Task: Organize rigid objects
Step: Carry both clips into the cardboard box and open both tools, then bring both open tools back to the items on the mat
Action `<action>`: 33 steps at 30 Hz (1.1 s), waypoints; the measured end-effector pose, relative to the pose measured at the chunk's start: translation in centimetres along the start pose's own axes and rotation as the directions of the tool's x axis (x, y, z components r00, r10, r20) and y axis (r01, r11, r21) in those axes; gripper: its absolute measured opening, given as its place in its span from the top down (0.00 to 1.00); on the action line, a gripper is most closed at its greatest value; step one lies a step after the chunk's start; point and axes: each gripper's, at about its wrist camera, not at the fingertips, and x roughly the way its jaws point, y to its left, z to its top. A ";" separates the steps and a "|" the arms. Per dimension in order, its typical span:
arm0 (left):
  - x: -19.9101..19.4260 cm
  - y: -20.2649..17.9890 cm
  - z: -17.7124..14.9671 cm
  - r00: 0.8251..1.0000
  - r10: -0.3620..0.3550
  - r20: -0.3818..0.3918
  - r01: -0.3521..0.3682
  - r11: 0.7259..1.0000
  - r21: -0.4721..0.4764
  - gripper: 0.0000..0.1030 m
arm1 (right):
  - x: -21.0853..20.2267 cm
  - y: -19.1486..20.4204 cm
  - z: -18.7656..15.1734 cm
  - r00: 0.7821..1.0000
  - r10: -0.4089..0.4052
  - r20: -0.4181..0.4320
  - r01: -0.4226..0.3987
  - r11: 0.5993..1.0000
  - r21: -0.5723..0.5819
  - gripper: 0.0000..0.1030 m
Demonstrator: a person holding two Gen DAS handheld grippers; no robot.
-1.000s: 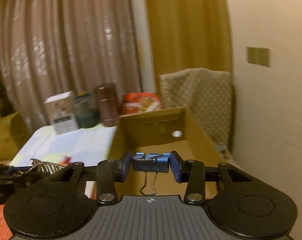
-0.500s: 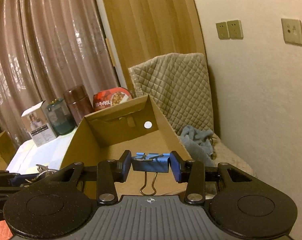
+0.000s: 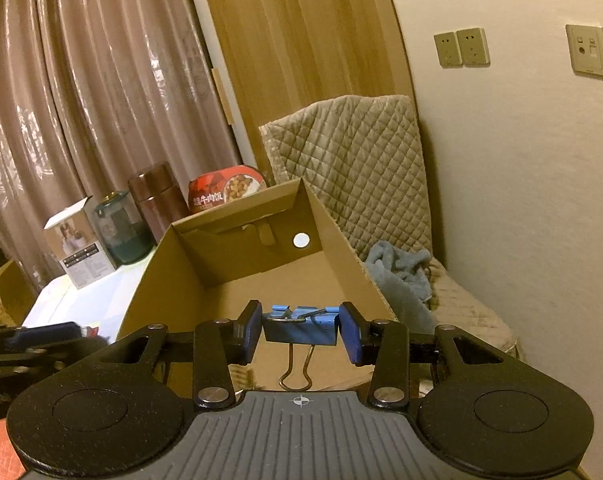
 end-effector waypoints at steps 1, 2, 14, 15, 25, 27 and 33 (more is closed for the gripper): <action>-0.4 0.3 -0.1 1.000 0.004 0.001 -0.004 1.000 -0.008 0.65 | 0.0 0.1 0.0 1.000 0.001 -0.001 -0.001 1.000 -0.004 0.62; -0.7 0.6 -0.2 1.000 0.009 0.001 -0.009 1.000 -0.018 0.65 | 0.0 0.3 -0.1 1.000 0.002 -0.003 -0.002 1.000 -0.008 0.62; -2.9 2.2 -1.7 0.999 0.039 0.004 -0.039 0.997 -0.068 0.65 | 0.2 1.0 -0.2 1.000 0.018 0.022 -0.018 1.000 -0.011 0.44; -3.1 2.4 -1.8 0.999 0.044 0.003 -0.044 0.997 -0.069 0.64 | 0.0 1.0 -0.2 0.999 0.018 0.030 -0.018 1.000 -0.003 0.33; -7.3 5.6 -4.7 0.986 0.169 0.000 -0.168 0.981 -0.096 0.51 | -3.1 4.1 -1.3 0.984 0.124 0.127 -0.116 0.991 -0.071 0.32; -8.4 6.6 -5.5 0.981 0.194 -0.004 -0.193 0.974 -0.118 0.46 | -4.0 5.6 -1.8 0.974 0.168 0.149 -0.148 0.980 -0.134 0.32; -11.6 9.2 -7.7 0.961 0.275 -0.014 -0.274 0.948 -0.160 0.35 | -5.2 10.1 -4.5 0.957 0.272 0.102 -0.242 0.940 -0.241 0.32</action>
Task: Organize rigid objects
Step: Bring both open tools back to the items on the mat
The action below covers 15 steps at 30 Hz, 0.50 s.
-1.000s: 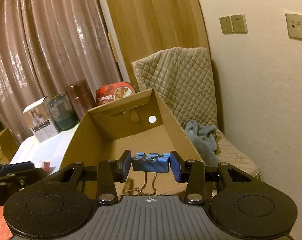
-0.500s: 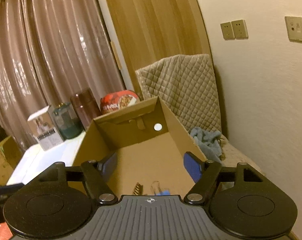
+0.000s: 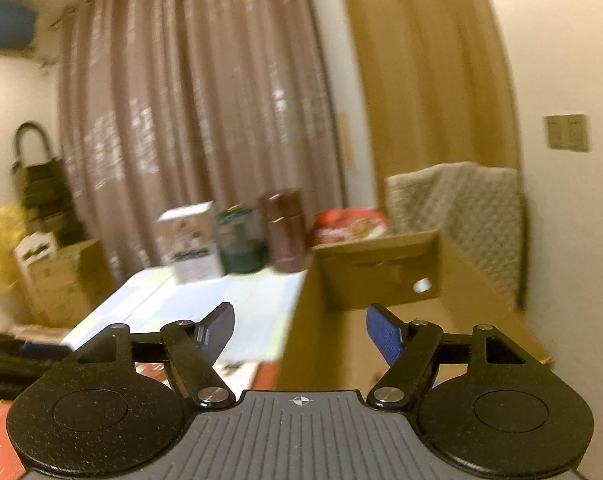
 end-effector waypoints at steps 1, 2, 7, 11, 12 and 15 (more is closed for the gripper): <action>-0.4 0.6 -0.3 1.000 0.013 0.000 -0.013 1.000 -0.005 0.32 | 0.0 0.8 -0.3 1.000 0.016 -0.012 -0.016 1.000 -0.013 0.32; -0.8 1.3 -0.5 1.000 0.025 0.001 -0.025 1.000 -0.009 0.31 | 0.0 1.7 -0.7 0.999 0.032 -0.021 -0.032 0.999 -0.027 0.32; -2.2 4.0 -1.9 0.997 0.070 -0.015 -0.071 0.997 -0.015 0.26 | 0.6 5.2 -2.5 0.991 0.110 -0.075 -0.116 0.989 -0.090 0.32; -2.6 6.0 -3.0 0.995 0.093 -0.038 -0.094 0.996 -0.013 0.23 | 1.1 7.1 -3.7 0.983 0.146 -0.115 -0.161 0.978 -0.134 0.32; -2.6 6.4 -3.2 0.994 0.099 -0.044 -0.099 0.995 -0.011 0.22 | 1.3 7.5 -4.0 0.980 0.154 -0.127 -0.172 0.975 -0.143 0.32; -2.4 7.4 -3.7 0.993 0.107 -0.056 -0.108 0.994 -0.004 0.21 | 1.9 8.2 -4.7 0.973 0.166 -0.163 -0.193 0.967 -0.168 0.32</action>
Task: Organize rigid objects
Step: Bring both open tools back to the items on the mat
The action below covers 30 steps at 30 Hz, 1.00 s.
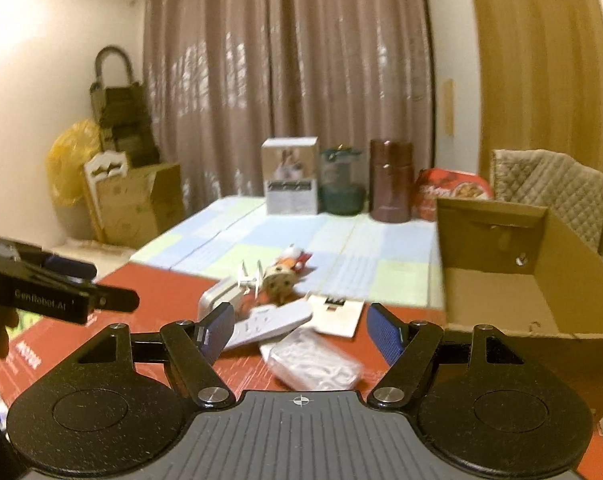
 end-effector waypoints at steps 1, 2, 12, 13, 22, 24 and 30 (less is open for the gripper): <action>0.2 0.3 -0.1 1.000 0.000 -0.002 0.000 1.000 0.002 0.21 | 0.3 0.1 -0.2 1.000 0.003 -0.016 -0.003 1.000 -0.009 0.32; 0.4 0.6 -0.2 1.000 -0.003 -0.003 0.003 1.000 0.009 0.21 | 0.8 0.2 -0.3 1.000 0.004 -0.031 -0.004 1.000 -0.016 0.32; 5.0 1.0 -1.2 0.988 -0.111 -0.104 0.117 0.992 0.047 0.21 | 4.8 0.0 -1.9 0.987 0.015 -0.160 -0.037 0.990 -0.133 0.26; 5.5 0.8 -1.1 0.987 -0.120 -0.106 0.128 0.990 0.063 0.21 | 5.2 -0.2 -2.0 0.985 0.015 -0.171 -0.039 0.989 -0.141 0.26; 9.8 0.4 -1.3 0.974 -0.147 -0.170 0.170 0.977 0.126 0.21 | 10.5 -0.1 -2.7 0.960 0.009 -0.279 -0.091 0.955 -0.282 0.25; 10.6 0.3 -1.3 0.971 -0.159 -0.179 0.183 0.975 0.125 0.21 | 11.8 -0.2 -2.9 0.953 0.007 -0.302 -0.101 0.949 -0.298 0.25; 12.3 -0.3 -1.0 0.963 -0.184 -0.197 0.216 0.964 0.157 0.21 | 15.0 -0.8 -3.2 0.930 -0.023 -0.366 -0.096 0.948 -0.303 0.25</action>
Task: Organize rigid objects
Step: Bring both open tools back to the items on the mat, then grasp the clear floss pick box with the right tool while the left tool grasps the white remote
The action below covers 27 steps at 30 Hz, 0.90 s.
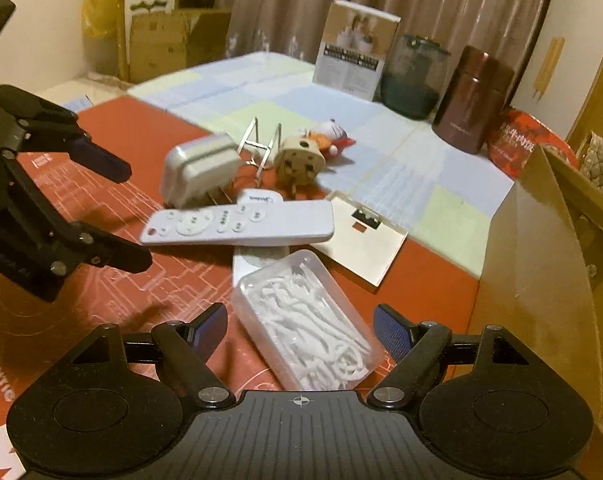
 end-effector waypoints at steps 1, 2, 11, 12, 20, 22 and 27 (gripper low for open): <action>0.3 0.0 0.1 1.000 -0.003 -0.002 0.003 1.000 0.003 0.21 | 0.3 -0.1 0.1 1.000 -0.004 -0.005 0.004 1.000 -0.009 0.25; 0.5 0.1 0.1 1.000 -0.005 -0.007 0.005 1.000 0.004 0.21 | 0.7 -0.1 0.1 1.000 -0.004 -0.013 0.003 1.000 -0.020 0.25; 2.7 1.4 -0.2 0.998 -0.027 -0.060 0.026 1.000 -0.011 0.22 | 2.3 -2.0 0.1 0.992 0.049 -0.115 -0.036 0.993 0.115 0.25; 2.9 1.4 -0.2 0.998 -0.032 -0.061 0.031 0.999 -0.013 0.22 | 2.0 -2.2 0.0 0.992 0.060 -0.111 -0.044 0.989 0.142 0.29; 4.0 1.6 -0.3 0.999 -0.019 -0.051 0.018 1.000 -0.014 0.30 | 0.4 -2.7 -0.4 0.990 0.094 -0.106 -0.063 0.963 0.264 0.47; 4.0 1.7 -0.2 0.999 -0.017 -0.043 0.016 1.000 -0.020 0.34 | 0.1 -2.5 -0.5 0.990 0.097 -0.103 -0.067 0.963 0.260 0.47; 3.7 1.6 -0.2 0.999 -0.029 -0.037 0.027 0.999 -0.040 0.49 | -0.4 -2.1 -0.4 0.991 0.099 -0.088 -0.073 0.963 0.258 0.47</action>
